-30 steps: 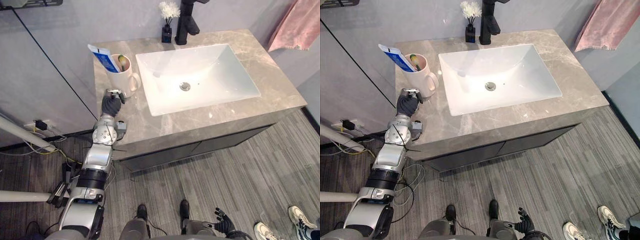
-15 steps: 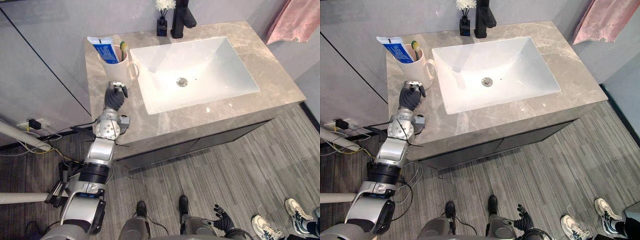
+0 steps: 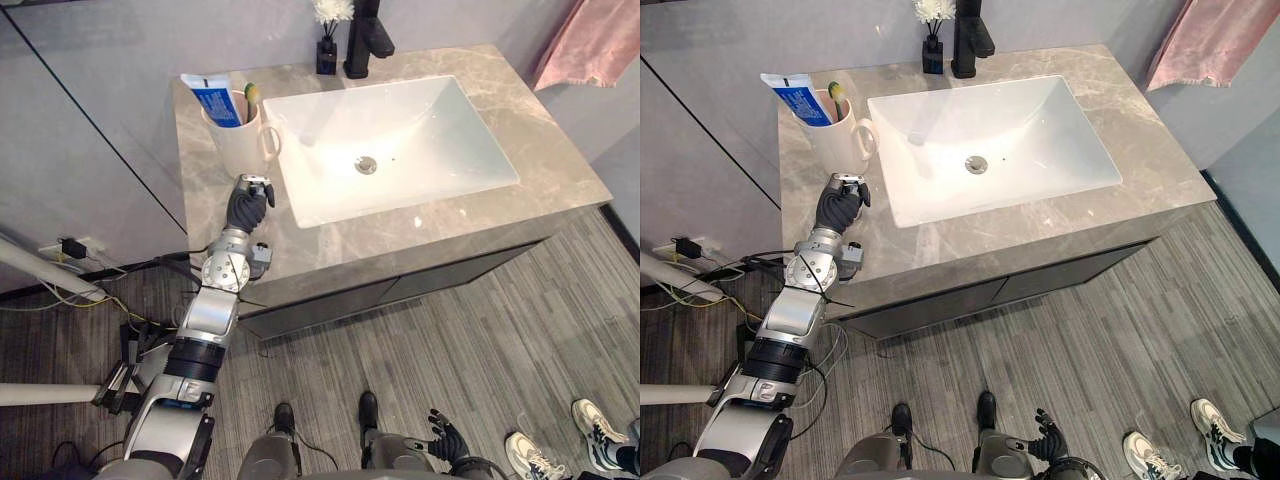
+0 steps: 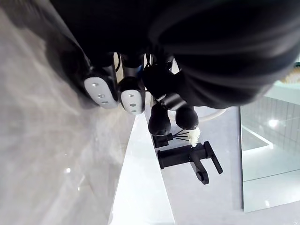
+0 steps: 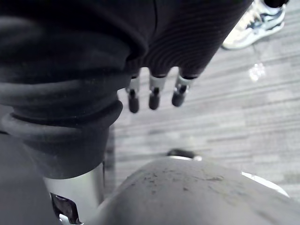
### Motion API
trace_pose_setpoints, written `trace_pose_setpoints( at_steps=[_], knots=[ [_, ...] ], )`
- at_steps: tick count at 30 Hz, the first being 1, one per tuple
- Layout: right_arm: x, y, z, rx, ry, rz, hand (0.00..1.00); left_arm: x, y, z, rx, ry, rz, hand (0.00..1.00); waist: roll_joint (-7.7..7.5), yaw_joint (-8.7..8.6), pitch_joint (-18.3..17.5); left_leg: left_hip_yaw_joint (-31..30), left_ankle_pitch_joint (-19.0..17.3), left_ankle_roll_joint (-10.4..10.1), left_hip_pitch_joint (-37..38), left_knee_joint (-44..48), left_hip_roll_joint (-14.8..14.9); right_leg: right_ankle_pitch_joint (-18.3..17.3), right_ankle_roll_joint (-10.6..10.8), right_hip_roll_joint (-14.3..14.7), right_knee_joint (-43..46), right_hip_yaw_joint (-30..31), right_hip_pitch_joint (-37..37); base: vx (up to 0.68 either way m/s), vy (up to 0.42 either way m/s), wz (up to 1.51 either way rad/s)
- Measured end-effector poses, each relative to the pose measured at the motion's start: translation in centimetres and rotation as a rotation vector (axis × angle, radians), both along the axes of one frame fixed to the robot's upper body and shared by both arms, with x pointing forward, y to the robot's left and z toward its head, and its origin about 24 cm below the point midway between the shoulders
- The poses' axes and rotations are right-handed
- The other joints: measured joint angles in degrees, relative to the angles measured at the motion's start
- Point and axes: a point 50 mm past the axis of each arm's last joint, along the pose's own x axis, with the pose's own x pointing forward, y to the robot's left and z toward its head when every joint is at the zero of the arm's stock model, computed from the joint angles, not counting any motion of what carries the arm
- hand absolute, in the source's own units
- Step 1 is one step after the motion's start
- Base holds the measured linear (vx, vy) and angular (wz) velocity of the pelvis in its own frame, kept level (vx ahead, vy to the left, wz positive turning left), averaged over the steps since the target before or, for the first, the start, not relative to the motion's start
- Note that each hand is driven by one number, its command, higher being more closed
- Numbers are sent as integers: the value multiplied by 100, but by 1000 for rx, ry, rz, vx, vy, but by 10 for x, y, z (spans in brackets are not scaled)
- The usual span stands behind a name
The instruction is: Organize washtable
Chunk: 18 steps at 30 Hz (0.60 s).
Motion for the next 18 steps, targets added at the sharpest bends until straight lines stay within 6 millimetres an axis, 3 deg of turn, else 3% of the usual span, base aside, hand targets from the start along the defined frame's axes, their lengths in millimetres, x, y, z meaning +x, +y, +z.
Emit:
trace_pose_setpoints(
  at_steps=[12,15,18],
  knots=[
    [1,-3,1,-10,-6,2,0,10,-4,2,11,4,31,100,47,-8,29,16,-2,0,-10,47,4,-20,-30,-2,49,15,-22,0,0,0],
    [3,-3,2,-13,-16,4,0,19,7,10,-9,0,93,100,70,-22,92,43,-16,3,-30,95,21,0,-1,10,78,54,-56,0,0,-7],
    [6,-3,5,-13,-35,10,0,27,22,30,-4,-42,162,100,37,-22,232,92,-16,2,-117,156,48,37,23,33,92,123,-151,-23,-6,-10]
  ],
)
